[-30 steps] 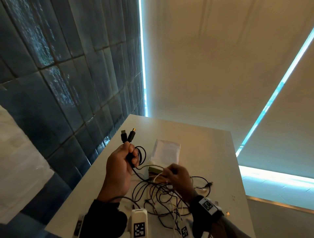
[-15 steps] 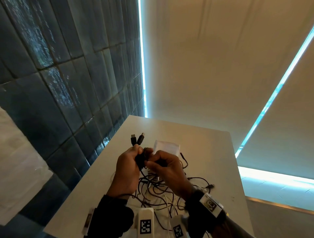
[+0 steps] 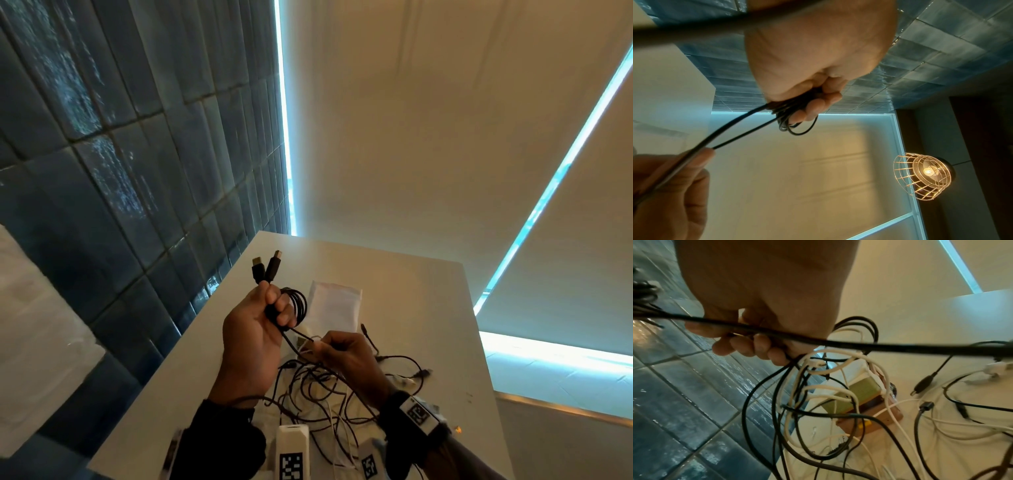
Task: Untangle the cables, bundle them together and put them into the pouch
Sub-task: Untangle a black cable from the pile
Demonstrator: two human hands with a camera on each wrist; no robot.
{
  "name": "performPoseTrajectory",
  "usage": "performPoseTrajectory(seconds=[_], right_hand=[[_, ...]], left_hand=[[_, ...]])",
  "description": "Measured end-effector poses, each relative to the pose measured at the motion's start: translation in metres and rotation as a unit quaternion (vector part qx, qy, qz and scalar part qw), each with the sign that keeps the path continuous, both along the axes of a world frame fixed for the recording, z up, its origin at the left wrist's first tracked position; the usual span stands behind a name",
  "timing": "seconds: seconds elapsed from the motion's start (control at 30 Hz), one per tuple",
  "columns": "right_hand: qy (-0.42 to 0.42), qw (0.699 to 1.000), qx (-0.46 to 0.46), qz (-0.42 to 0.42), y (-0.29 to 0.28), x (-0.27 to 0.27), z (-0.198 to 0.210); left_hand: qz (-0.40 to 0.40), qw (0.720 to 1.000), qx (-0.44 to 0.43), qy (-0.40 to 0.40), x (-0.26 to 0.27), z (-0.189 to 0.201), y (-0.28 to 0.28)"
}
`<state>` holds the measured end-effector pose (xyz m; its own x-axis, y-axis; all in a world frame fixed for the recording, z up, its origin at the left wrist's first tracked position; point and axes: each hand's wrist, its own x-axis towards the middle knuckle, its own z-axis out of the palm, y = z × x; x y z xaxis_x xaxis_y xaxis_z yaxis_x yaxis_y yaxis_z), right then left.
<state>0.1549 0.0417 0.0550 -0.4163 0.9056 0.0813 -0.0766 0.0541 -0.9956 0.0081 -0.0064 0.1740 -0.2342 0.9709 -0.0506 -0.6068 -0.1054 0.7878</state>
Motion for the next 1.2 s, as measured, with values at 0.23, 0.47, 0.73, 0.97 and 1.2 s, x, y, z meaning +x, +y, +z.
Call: performPoseTrajectory(seconds=[0.23, 0.47, 0.73, 0.97, 1.2], right_hand=[[-0.032, 0.999, -0.011, 0.010, 0.001, -0.002, -0.026], [-0.097, 0.995, -0.009, -0.025, -0.003, 0.012, -0.062], [-0.052, 0.992, -0.040, -0.107, 0.005, 0.010, -0.018], [0.088, 0.991, -0.027, -0.099, 0.007, -0.005, 0.035], [0.072, 0.997, -0.006, 0.027, -0.005, -0.005, 0.044]], left_hand=[[0.015, 1.000, -0.007, 0.020, -0.003, -0.003, -0.002], [0.023, 0.999, 0.019, 0.039, -0.021, 0.009, 0.000], [-0.006, 0.987, -0.055, 0.151, -0.019, -0.001, 0.005], [-0.010, 0.973, -0.144, 0.179, -0.002, -0.018, 0.009], [-0.023, 0.984, -0.141, 0.103, 0.001, -0.023, 0.013]])
